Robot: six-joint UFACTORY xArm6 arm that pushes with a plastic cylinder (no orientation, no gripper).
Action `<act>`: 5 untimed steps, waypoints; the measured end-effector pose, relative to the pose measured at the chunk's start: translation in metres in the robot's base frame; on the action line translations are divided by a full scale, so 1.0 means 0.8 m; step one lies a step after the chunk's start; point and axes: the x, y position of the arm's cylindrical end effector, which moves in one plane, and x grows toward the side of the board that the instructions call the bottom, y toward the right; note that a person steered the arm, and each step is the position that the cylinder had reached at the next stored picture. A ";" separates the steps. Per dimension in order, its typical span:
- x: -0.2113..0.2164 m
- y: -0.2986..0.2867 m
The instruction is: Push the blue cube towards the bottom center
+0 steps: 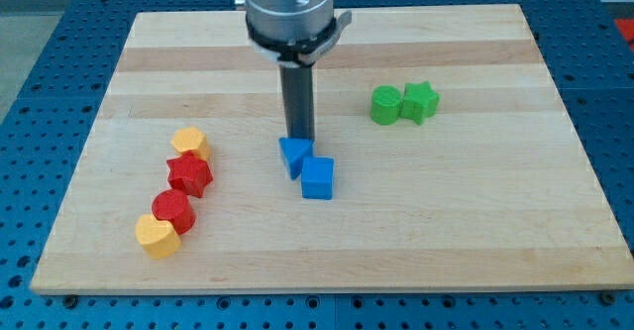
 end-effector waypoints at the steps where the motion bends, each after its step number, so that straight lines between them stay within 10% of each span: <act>1: 0.016 -0.016; 3: -0.039 0.041; 5: 0.057 0.041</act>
